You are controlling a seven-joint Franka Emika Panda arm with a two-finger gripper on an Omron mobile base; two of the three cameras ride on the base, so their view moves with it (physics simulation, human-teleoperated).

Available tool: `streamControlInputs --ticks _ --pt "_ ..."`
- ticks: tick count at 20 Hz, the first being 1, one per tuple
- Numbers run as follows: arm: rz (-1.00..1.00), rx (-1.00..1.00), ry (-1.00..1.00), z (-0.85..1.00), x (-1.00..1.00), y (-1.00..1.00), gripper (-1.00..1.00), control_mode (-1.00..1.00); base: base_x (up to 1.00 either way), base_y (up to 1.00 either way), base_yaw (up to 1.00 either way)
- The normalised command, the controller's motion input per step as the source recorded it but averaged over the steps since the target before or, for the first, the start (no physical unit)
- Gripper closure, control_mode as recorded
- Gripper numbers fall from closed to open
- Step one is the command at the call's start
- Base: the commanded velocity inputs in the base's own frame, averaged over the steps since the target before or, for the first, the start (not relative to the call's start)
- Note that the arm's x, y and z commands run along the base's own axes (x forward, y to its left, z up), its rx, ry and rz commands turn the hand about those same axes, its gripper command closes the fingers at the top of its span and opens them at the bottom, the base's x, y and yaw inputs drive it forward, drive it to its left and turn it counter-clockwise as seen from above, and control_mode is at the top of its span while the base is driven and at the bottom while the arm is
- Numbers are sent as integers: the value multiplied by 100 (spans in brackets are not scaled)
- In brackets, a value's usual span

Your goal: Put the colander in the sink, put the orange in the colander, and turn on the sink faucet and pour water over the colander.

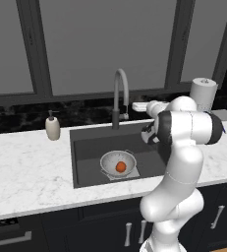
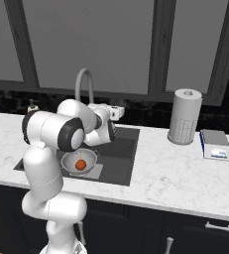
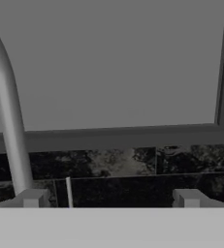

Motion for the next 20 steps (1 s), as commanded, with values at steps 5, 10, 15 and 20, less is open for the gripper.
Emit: streamControlInputs --ticks 5,10,15,20 --pt "1 0 -1 -22 3 0 -100 -100 0 0 0" --pt "2 0 -2 -26 19 0 -100 -100 0 0 0" --pt "5 0 -5 -32 32 0 -100 -100 0 0 0" --pt "5 0 -7 -45 29 0 -100 -100 0 0 0"
